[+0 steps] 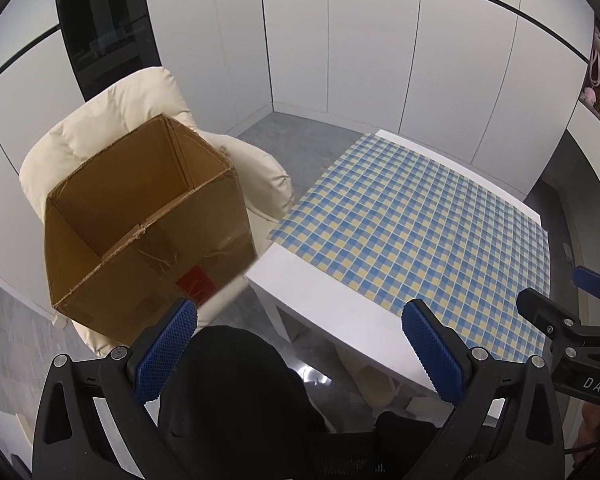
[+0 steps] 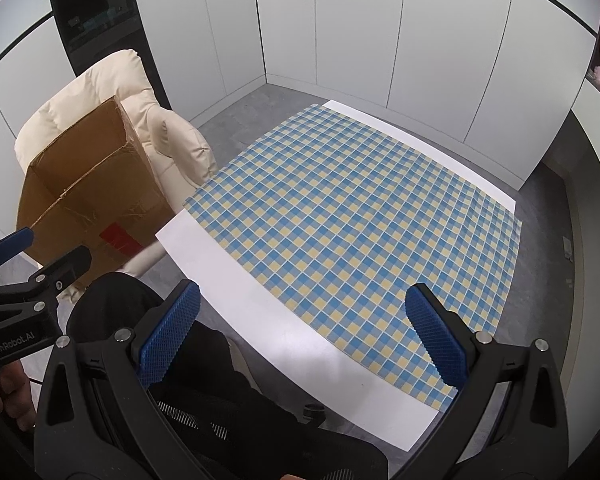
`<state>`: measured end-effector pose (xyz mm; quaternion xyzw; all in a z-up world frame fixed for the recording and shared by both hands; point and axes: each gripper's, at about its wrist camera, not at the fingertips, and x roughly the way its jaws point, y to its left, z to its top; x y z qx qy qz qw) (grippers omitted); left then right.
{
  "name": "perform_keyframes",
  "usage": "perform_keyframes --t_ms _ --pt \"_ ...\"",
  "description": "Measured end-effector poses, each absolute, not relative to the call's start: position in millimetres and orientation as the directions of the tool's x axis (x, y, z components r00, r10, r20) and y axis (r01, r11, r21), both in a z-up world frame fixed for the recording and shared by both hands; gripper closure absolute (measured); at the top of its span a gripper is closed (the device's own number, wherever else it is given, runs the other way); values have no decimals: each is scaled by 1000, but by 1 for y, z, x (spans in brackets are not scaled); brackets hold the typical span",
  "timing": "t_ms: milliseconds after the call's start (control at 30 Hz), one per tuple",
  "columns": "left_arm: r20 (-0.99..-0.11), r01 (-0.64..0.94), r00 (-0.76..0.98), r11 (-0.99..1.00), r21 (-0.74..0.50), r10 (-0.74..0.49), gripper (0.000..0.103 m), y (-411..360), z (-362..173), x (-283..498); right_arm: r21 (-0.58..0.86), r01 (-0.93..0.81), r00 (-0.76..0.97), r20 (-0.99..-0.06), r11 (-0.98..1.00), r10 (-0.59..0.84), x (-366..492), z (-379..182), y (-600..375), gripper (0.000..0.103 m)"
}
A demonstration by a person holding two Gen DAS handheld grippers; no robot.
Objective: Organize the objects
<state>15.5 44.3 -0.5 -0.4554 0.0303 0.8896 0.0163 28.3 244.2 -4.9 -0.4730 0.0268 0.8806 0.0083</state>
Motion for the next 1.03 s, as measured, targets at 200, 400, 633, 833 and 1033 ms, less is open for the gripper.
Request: perform_keyframes --t_ms 200,400,633,833,1033 --pt "-801 -56 -598 -998 42 0 1 44 2 16 40 -37 -549 -836 -999 -13 28 -7 243 0" --pt "-797 -56 -604 -998 39 2 1 43 2 17 40 -37 -549 -836 -999 -13 28 -7 244 0" --pt "-798 -59 -603 -998 36 7 1 43 2 18 45 -37 -547 -837 -998 -17 27 -6 244 0" --pt "-799 -61 -602 -998 33 10 1 42 2 18 42 -37 -547 -837 -998 -14 28 -7 244 0" --pt "-799 -61 -601 -998 33 10 1 42 2 18 46 -34 -544 -839 -998 -20 28 -8 243 0"
